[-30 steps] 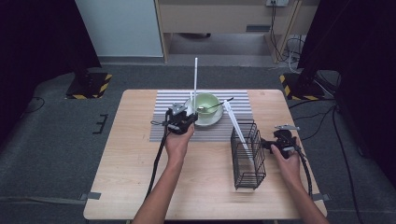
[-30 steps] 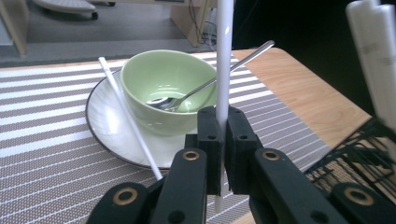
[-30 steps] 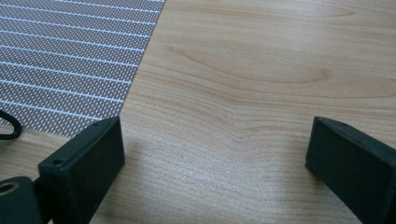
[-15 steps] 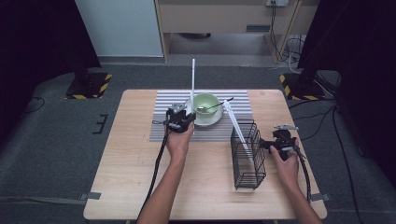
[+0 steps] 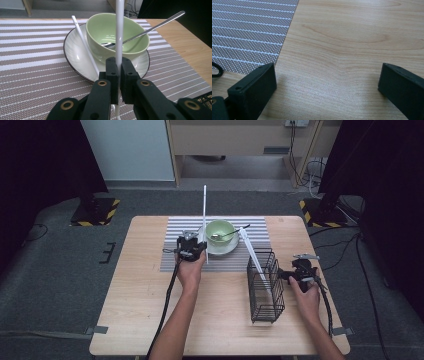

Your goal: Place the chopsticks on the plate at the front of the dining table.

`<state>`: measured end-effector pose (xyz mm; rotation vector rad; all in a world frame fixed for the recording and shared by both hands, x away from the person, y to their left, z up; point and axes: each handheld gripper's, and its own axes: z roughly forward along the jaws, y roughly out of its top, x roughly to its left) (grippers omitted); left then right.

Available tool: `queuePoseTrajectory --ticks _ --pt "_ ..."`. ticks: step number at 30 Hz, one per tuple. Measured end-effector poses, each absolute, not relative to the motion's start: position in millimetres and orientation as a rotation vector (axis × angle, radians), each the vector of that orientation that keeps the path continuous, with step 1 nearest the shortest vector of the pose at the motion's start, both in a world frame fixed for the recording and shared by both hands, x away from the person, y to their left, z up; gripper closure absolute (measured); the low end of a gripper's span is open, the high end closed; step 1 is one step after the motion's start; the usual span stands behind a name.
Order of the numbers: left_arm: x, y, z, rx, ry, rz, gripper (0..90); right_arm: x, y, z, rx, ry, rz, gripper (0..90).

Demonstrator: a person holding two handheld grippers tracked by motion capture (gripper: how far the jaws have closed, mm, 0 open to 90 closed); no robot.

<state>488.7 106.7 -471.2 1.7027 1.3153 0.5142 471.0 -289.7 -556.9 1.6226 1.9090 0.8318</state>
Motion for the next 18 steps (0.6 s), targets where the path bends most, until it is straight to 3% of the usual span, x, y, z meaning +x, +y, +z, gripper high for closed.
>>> queuePoseTrajectory --ticks 18 --pt "491.7 121.9 -490.1 1.721 1.422 0.457 85.9 471.0 -289.3 -556.9 1.625 1.905 0.831 1.7"
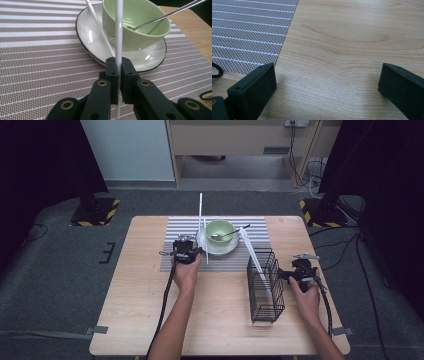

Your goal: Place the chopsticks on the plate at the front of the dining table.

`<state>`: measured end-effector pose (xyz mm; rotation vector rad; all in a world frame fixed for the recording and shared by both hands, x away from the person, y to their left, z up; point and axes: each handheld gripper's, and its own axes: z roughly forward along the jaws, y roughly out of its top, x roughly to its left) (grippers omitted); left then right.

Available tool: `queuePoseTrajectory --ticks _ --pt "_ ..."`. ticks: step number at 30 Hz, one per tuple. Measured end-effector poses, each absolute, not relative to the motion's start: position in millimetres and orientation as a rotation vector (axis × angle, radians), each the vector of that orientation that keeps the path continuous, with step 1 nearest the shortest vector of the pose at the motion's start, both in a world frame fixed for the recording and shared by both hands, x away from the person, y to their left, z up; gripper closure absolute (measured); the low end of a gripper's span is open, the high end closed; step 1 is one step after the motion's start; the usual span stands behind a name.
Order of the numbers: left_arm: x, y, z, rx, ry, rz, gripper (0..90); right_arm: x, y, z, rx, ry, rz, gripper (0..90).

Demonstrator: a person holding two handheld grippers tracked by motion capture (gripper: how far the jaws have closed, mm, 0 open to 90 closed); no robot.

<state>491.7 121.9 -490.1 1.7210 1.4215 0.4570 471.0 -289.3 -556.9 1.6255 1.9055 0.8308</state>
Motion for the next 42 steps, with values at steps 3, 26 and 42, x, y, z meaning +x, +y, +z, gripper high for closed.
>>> queuePoseTrajectory --ticks 3,26,42 --pt "492.3 123.4 -492.0 1.722 1.431 0.449 85.9 471.0 -289.3 -556.9 1.626 1.905 0.831 1.7" --pt "492.2 129.2 -498.6 1.740 1.466 0.455 85.9 471.0 -289.0 -556.9 1.628 1.903 0.830 1.6" --pt "490.3 135.5 -503.9 1.721 1.507 0.453 85.9 471.1 -288.9 -556.9 1.629 1.902 0.829 1.6"
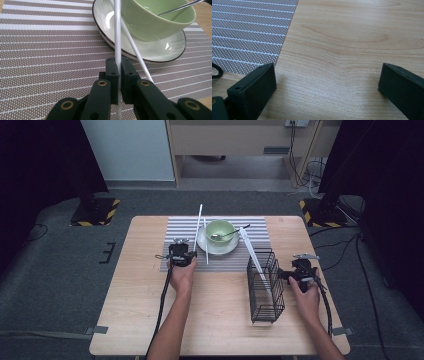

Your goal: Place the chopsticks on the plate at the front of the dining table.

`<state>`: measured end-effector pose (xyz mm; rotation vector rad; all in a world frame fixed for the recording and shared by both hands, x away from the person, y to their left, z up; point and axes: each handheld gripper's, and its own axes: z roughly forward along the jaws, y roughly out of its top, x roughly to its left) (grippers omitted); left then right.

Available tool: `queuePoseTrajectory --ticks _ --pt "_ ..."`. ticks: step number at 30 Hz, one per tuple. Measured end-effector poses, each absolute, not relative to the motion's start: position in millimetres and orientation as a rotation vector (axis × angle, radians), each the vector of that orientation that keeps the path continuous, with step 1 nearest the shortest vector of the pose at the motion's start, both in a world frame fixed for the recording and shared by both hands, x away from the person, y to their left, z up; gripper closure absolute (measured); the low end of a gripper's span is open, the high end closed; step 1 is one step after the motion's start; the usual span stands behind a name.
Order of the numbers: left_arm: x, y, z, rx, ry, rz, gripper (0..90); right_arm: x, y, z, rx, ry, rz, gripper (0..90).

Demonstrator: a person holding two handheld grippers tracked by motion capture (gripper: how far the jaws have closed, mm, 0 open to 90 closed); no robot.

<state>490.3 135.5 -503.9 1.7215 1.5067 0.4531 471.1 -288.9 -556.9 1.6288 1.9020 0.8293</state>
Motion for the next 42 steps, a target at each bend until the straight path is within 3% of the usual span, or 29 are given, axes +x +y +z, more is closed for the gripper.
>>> queuePoseTrajectory --ticks 42 --pt "489.6 139.7 -507.5 1.717 1.574 0.454 85.6 471.2 -288.8 -556.9 1.629 1.902 0.829 1.5"
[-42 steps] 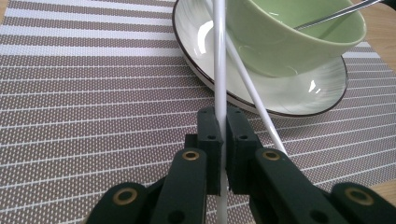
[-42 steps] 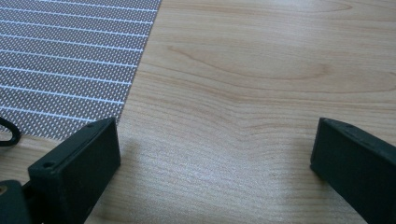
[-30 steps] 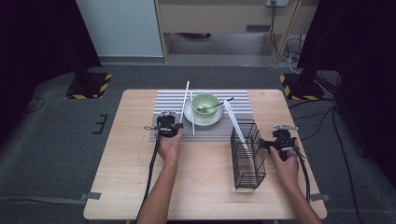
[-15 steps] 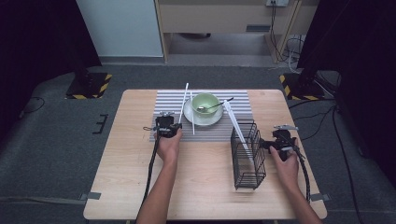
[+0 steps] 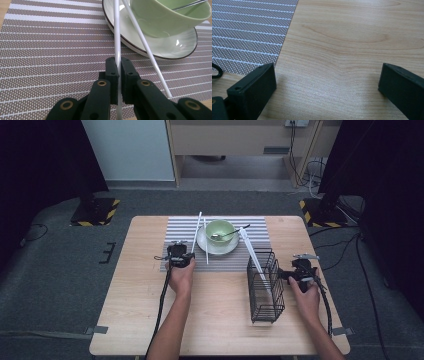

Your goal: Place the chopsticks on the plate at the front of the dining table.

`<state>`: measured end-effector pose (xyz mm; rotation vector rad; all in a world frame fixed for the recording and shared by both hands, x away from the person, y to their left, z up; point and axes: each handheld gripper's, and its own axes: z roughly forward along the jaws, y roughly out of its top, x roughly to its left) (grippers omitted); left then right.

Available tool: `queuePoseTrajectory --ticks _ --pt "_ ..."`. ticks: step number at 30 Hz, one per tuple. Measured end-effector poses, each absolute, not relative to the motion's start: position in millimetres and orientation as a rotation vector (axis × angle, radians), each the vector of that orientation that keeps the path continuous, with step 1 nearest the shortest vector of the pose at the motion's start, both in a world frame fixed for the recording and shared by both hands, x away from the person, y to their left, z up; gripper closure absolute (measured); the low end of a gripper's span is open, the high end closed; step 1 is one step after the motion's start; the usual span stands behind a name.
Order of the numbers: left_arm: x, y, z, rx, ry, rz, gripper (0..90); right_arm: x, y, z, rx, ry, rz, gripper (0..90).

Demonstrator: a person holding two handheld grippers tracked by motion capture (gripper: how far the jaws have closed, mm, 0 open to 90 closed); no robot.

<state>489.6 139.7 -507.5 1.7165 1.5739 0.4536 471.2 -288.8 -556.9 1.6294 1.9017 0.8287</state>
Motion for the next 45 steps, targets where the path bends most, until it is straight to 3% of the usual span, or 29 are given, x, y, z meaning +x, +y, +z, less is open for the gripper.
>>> queuePoseTrajectory --ticks 45 --pt "492.6 127.8 -517.1 1.694 1.594 0.435 82.3 471.2 -288.7 -556.9 1.630 1.902 0.829 1.5"
